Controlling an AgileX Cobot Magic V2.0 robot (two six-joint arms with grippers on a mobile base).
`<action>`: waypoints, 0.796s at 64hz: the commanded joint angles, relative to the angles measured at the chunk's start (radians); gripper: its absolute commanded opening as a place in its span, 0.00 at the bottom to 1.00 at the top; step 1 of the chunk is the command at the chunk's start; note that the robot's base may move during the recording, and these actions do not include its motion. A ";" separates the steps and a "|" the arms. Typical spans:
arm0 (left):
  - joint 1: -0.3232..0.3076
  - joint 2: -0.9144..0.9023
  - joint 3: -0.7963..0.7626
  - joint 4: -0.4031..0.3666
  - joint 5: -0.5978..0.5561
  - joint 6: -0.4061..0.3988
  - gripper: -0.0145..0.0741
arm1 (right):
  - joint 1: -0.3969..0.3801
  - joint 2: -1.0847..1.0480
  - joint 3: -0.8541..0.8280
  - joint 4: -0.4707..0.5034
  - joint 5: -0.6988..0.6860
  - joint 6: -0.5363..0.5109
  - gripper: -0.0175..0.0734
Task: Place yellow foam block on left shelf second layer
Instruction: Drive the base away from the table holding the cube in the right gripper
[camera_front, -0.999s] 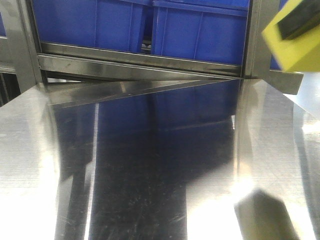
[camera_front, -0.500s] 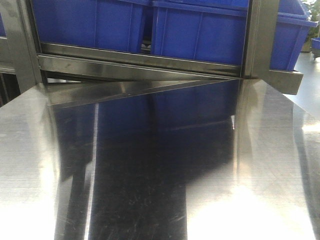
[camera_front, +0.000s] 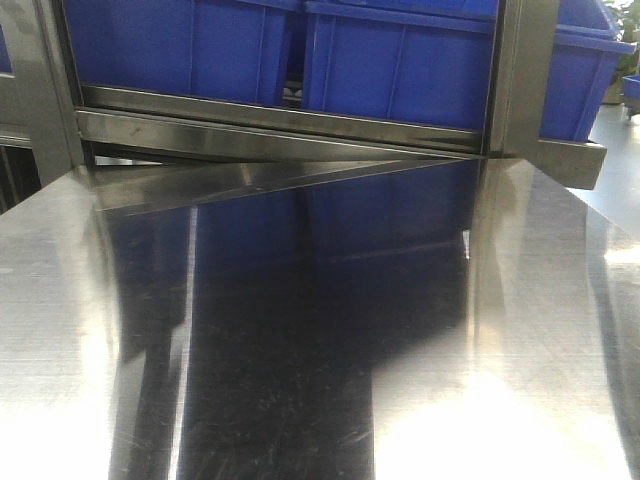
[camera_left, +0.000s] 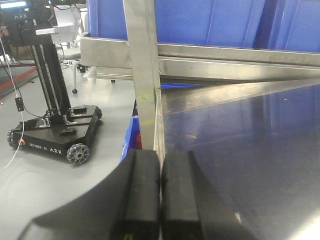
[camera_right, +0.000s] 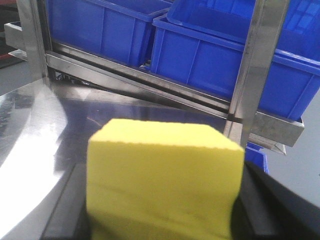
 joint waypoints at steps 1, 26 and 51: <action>-0.003 -0.011 0.026 -0.003 -0.086 -0.004 0.32 | -0.005 0.008 -0.027 -0.014 -0.088 -0.006 0.45; -0.003 -0.011 0.026 -0.003 -0.086 -0.004 0.32 | -0.005 0.008 -0.027 -0.014 -0.088 -0.006 0.45; -0.003 -0.011 0.026 -0.003 -0.086 -0.004 0.32 | -0.005 0.008 -0.027 -0.014 -0.088 -0.006 0.45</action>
